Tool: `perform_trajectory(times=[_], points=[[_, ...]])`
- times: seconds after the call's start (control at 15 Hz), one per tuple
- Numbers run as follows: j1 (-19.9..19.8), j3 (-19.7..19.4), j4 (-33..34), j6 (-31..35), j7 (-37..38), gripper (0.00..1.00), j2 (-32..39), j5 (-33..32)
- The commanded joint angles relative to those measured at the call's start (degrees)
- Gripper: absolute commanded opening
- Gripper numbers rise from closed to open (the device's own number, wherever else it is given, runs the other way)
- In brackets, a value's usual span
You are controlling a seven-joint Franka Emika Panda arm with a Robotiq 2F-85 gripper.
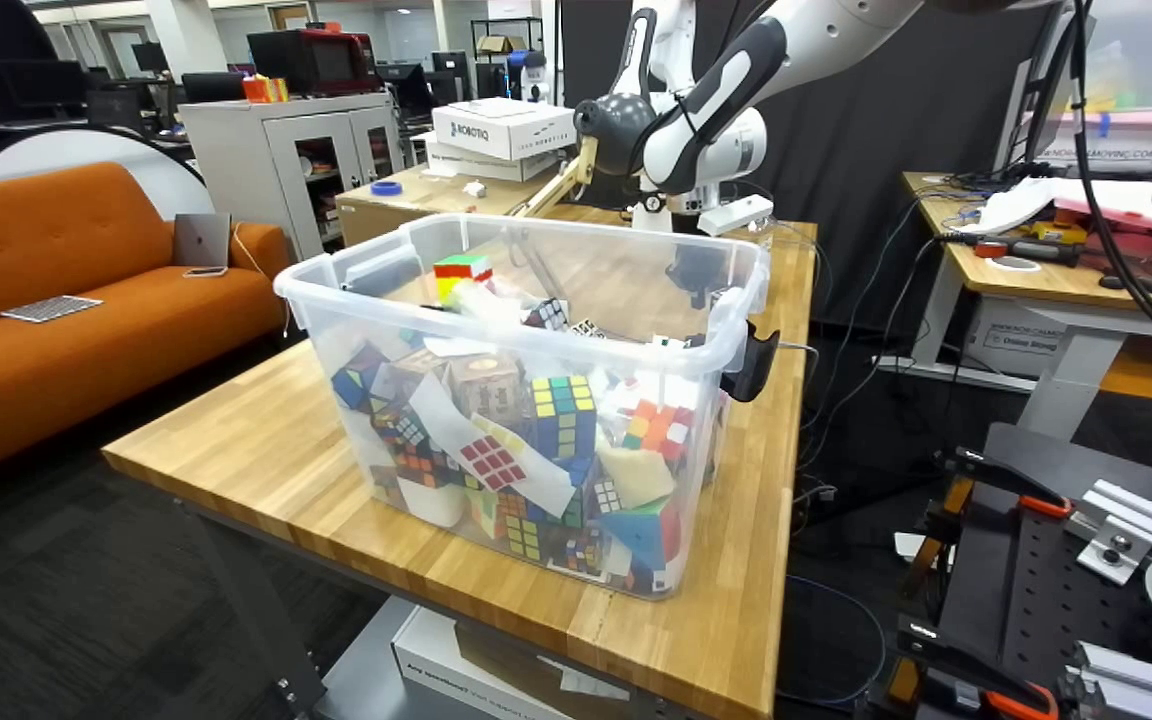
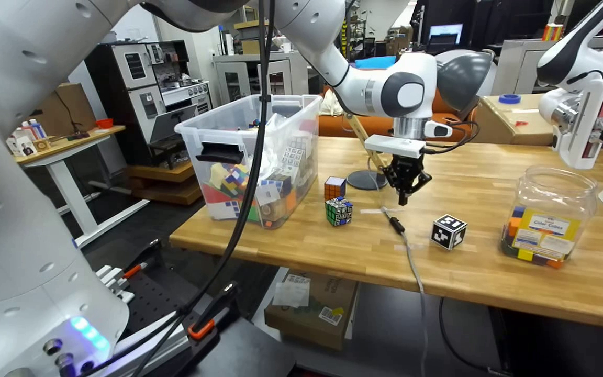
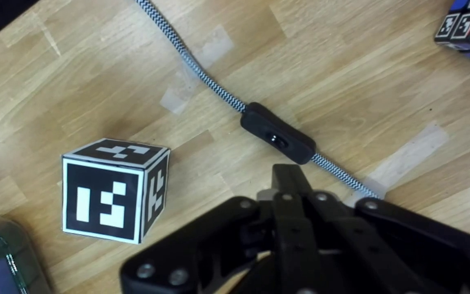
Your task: Turn on the desk lamp
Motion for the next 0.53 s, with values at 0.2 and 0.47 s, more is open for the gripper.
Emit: perform_trajectory(times=[0.2,0.47], points=[[-1.23,1.36,1.82,-0.92,-0.1,0.0,0.9,0.82],[-2.73,2.5,5.42,-3.35,1.76,0.0,2.61,4.38]])
